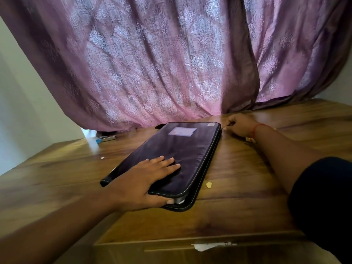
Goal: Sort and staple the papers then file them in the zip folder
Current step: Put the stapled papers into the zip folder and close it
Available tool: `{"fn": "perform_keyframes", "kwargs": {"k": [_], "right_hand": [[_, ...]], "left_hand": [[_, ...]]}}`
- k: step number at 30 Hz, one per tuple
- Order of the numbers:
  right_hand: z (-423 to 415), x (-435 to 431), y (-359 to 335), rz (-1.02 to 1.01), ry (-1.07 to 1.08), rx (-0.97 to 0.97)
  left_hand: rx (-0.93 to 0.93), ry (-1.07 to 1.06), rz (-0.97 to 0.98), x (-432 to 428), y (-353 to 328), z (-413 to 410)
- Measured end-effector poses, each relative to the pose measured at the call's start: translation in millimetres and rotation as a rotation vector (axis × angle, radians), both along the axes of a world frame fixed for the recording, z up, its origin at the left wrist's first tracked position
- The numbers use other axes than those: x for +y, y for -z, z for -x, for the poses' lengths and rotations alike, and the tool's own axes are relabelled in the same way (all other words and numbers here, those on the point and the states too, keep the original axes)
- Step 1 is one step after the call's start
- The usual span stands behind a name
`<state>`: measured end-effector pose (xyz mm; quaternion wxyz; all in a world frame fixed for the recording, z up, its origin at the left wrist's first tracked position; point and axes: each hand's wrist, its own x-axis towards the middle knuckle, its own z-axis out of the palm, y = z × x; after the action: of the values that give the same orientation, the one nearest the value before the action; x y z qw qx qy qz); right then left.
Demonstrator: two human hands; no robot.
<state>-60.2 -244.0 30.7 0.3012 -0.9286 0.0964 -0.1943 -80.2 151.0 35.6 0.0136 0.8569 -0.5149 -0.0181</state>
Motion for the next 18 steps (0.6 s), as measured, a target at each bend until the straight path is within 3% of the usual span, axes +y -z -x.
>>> {"fn": "perform_keyframes", "kwargs": {"k": [9,18], "right_hand": [[-7,12,2,0.335,0.147,0.021],[-24,8,11,0.294,0.192,-0.01]], "left_hand": [[-0.114,0.039,-0.009,-1,11,-1],[-0.115,0.045,0.033,-1,15,-2]]}}
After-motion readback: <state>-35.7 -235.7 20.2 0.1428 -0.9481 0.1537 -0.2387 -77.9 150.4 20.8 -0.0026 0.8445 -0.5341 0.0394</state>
